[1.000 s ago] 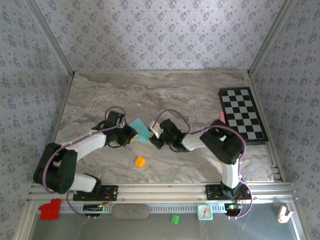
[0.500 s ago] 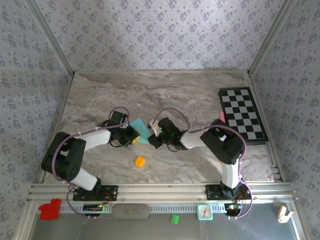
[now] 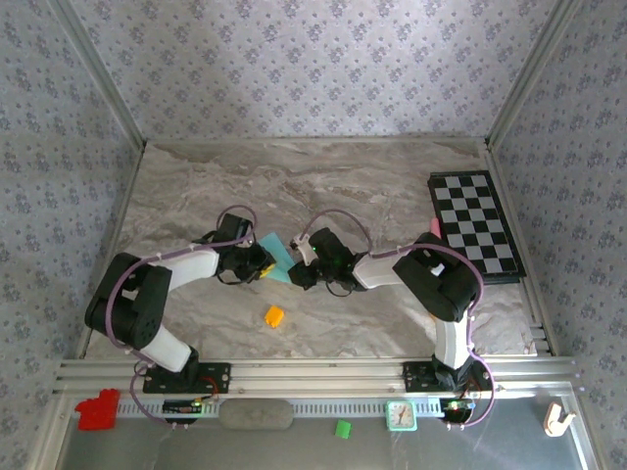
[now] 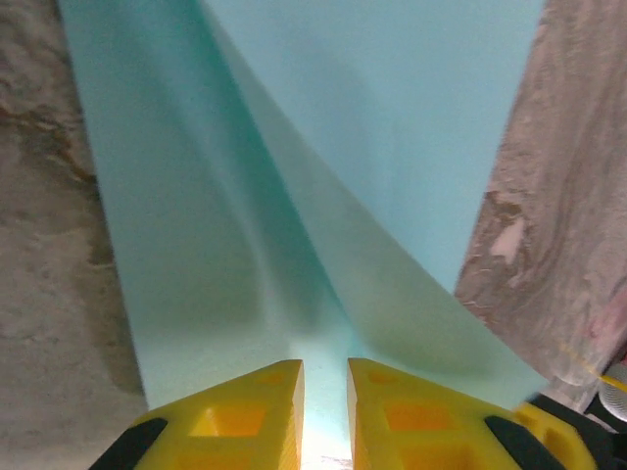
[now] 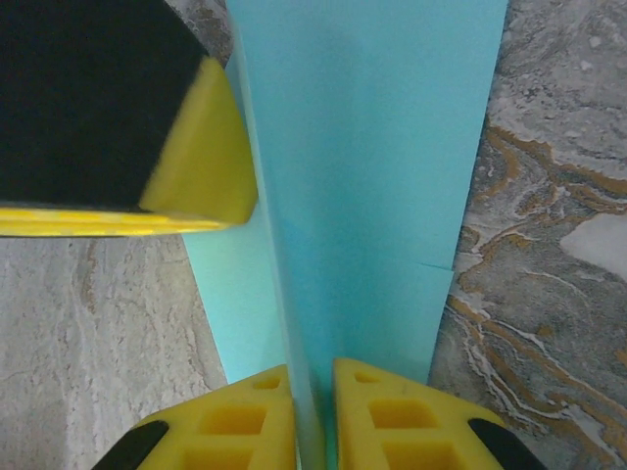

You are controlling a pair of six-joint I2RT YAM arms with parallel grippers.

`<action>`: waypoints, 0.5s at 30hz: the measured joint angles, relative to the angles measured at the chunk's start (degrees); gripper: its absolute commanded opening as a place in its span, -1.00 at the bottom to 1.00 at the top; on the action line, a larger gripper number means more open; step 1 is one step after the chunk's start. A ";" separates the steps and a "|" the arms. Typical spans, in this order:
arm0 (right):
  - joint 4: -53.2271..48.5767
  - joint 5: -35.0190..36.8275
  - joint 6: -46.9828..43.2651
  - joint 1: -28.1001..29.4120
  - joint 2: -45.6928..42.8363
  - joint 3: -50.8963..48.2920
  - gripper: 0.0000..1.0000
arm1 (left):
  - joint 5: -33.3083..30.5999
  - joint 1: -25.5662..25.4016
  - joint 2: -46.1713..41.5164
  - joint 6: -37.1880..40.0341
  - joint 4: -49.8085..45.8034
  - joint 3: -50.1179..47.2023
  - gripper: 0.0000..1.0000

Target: Fold a paper plane with a square sheet of paper (pick it up from the middle)

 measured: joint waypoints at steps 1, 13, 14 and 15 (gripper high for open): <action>-0.17 -0.13 0.02 0.00 0.00 0.09 -0.61 | 0.00 0.00 0.46 0.02 -0.39 0.09 -0.62; -5.51 -2.38 1.22 -0.72 -0.63 1.95 -0.51 | 0.22 -0.02 2.14 0.46 -2.47 2.01 -0.62; -5.88 -2.58 1.49 -0.74 -0.76 1.97 -0.51 | 0.24 -0.02 2.16 0.48 -2.67 2.08 -0.62; -6.27 -2.71 1.70 -0.79 -0.92 1.97 -0.51 | 0.24 -0.02 2.21 0.48 -2.75 2.12 -0.62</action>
